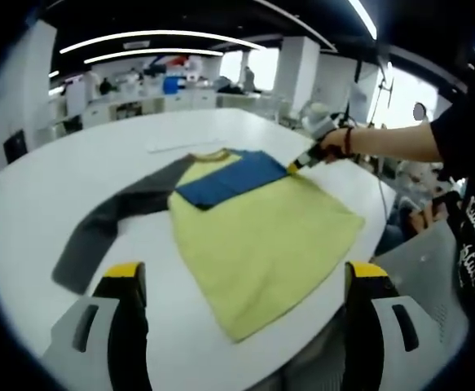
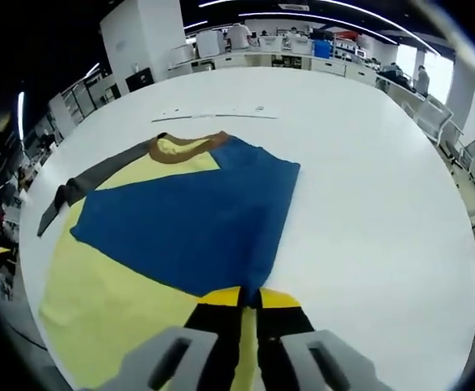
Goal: Fold the garment on the visible template until the final outline fits inside the template.
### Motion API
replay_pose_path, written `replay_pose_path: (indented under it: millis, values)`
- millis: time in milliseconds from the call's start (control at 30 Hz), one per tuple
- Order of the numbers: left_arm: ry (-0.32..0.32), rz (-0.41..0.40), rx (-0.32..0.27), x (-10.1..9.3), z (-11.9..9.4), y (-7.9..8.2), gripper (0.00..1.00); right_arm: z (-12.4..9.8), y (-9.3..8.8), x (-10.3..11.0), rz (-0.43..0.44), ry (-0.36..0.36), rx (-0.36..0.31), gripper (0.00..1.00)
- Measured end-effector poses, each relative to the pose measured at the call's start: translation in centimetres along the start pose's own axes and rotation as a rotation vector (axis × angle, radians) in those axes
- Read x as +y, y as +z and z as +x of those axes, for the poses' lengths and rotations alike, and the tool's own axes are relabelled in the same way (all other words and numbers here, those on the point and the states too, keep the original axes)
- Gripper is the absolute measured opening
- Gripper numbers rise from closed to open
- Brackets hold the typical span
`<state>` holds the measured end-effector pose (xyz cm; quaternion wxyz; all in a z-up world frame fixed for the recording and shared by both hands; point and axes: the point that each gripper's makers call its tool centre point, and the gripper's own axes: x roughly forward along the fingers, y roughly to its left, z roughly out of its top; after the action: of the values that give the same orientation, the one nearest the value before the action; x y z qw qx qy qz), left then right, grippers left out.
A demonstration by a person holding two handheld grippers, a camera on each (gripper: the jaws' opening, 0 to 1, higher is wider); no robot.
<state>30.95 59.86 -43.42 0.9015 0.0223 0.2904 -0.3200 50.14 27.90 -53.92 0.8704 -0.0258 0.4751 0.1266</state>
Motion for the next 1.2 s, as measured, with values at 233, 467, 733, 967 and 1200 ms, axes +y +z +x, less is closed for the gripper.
replay_pose_path:
  millis: [233, 467, 733, 967, 1200]
  values:
    - [0.005, -0.004, 0.004, 0.3, 0.0, -0.1, 0.97, -0.7, -0.5, -0.2, -0.028, 0.015, 0.026, 0.0]
    - [0.006, -0.002, 0.006, 0.6, 0.2, 0.0, 0.97, -1.2, -0.8, -1.1, -0.039, 0.018, 0.046, 0.0]
    - [0.007, -0.006, 0.007, 0.7, 0.3, 0.0, 0.97, -1.5, -0.9, -2.2, -0.037, 0.025, 0.049, 0.0]
    - [0.011, -0.011, 0.012, 0.9, 0.3, -0.2, 0.97, -1.6, -1.0, -3.3, -0.028, 0.015, 0.055, 0.0]
    - [0.018, -0.017, 0.013, 1.1, 0.2, -0.2, 0.98, -1.7, -1.0, -3.7, -0.01, 0.019, 0.06, 0.01]
